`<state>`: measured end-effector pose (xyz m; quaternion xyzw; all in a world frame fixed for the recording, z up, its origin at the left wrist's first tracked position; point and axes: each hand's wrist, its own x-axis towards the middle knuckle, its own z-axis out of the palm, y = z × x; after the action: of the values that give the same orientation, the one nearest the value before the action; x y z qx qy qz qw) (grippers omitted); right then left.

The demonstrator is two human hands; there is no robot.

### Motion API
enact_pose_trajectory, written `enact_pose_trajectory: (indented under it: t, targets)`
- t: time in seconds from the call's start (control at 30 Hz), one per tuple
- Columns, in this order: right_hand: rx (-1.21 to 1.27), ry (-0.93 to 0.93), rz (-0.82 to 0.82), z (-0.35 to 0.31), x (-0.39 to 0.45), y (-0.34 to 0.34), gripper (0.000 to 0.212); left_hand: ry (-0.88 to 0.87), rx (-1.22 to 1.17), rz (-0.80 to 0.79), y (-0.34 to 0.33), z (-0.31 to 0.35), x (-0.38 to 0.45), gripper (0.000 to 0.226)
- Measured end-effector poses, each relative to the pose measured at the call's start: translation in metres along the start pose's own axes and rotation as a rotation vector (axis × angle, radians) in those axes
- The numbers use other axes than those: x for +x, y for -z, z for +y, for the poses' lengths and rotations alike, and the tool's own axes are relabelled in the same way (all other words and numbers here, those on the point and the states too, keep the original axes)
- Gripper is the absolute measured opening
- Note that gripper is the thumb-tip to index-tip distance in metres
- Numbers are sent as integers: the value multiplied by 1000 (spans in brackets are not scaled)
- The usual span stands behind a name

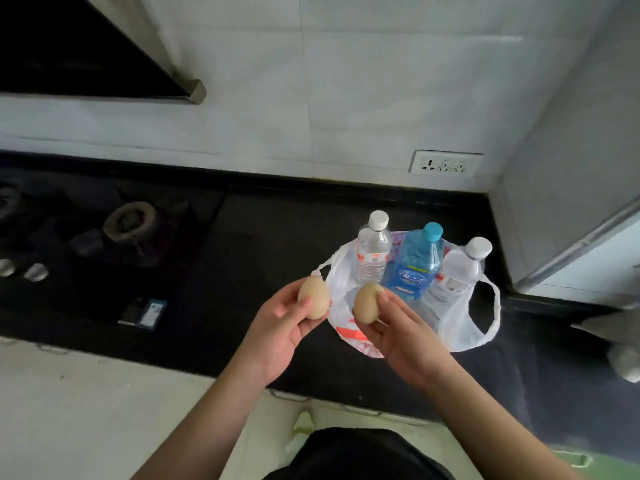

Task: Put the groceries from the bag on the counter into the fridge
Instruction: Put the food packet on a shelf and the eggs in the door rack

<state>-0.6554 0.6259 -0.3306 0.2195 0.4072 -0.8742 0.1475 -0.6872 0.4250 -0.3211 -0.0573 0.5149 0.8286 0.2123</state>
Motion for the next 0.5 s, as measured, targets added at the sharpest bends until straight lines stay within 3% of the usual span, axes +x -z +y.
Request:
enact_pose_trajectory:
  t: [0.23,0.5]
  targets:
    - [-9,-142,-151,23,2,-21,25,-97,-147,323,12,-17,-61,36]
    - [-205,-350,-303,64,-3,-71,43,-229,-164,600,57,-15,-150,37]
